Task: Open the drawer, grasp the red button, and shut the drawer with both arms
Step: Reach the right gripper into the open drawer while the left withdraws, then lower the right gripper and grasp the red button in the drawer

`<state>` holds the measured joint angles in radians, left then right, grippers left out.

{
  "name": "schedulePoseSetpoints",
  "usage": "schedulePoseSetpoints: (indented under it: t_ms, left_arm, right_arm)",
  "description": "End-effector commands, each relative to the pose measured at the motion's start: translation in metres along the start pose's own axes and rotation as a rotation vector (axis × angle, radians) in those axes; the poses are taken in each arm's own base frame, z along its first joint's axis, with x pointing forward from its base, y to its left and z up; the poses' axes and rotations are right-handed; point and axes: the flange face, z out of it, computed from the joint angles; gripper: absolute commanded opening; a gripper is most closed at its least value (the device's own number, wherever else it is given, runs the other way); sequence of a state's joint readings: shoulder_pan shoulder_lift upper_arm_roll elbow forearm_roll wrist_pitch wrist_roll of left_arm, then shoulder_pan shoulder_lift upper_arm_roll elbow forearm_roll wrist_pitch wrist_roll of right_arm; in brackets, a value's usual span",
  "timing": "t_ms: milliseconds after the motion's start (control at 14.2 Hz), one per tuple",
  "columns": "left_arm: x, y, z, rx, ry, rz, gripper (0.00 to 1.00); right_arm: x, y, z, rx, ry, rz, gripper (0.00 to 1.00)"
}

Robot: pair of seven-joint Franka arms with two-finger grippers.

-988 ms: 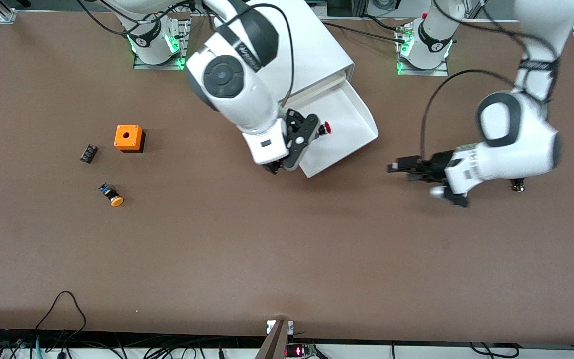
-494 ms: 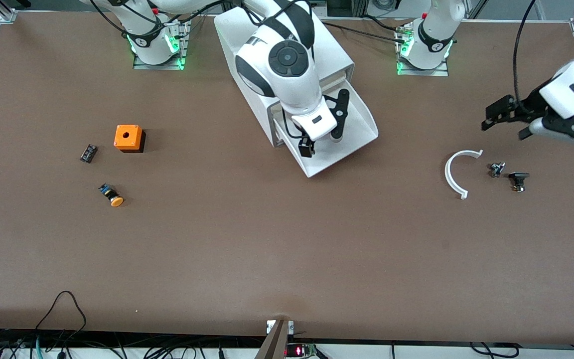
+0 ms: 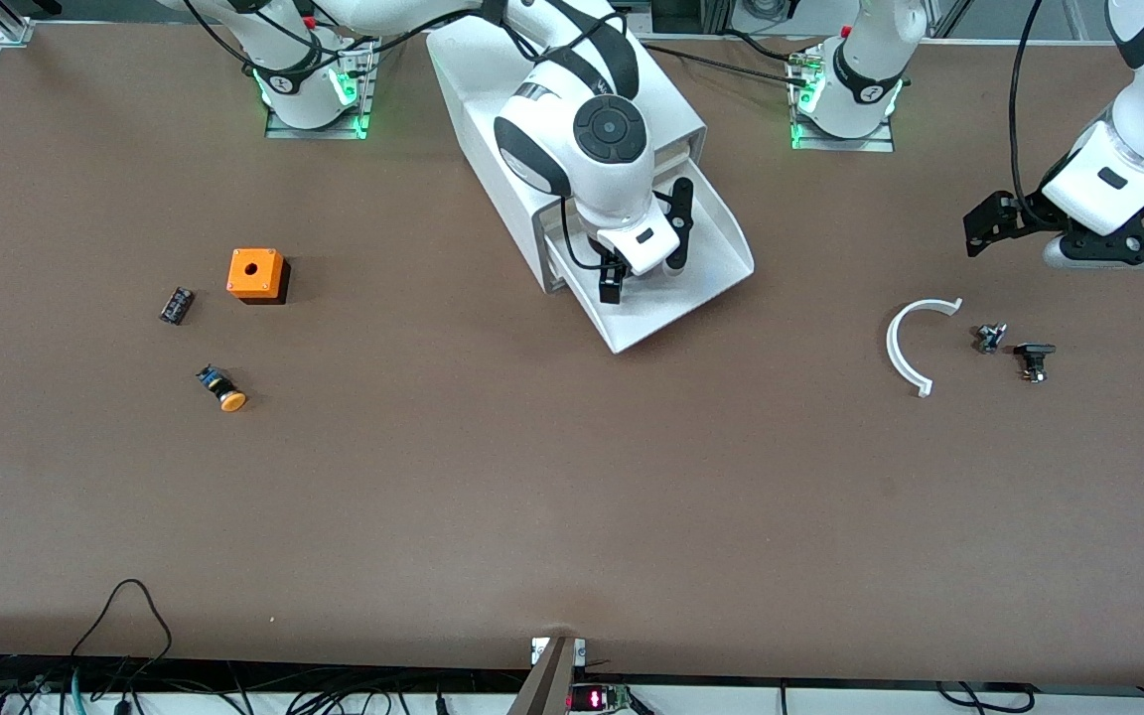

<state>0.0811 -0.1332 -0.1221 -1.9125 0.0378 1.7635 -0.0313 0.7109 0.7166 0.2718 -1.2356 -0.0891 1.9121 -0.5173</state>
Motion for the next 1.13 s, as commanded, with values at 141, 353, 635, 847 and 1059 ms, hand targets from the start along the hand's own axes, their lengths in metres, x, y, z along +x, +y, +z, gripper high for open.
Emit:
schedulePoseSetpoints:
  t_ms: [141,353,635,847,1059]
  left_arm:
    - [0.001,0.0,-0.005,0.025,0.006,-0.005,1.0]
    - [0.001,-0.001,-0.005,0.022,0.0,-0.007,1.0]
    - [0.001,0.0,-0.007,0.021,0.002,-0.006,1.0]
    - [0.002,0.0,-0.007,0.017,0.005,-0.004,1.0]
    - [0.004,0.001,-0.007,0.015,0.006,0.002,1.0]
  right_arm:
    - [0.004,-0.018,0.001,-0.003,-0.046,-0.058,1.0]
    - [0.003,-0.017,0.006,-0.01,-0.057,-0.061,1.0]
    - [0.004,-0.015,0.017,-0.02,-0.07,-0.067,1.0]
    - [0.004,-0.013,0.023,-0.043,-0.081,-0.072,1.0]
    - [0.01,-0.017,0.024,-0.06,-0.068,-0.084,1.0]
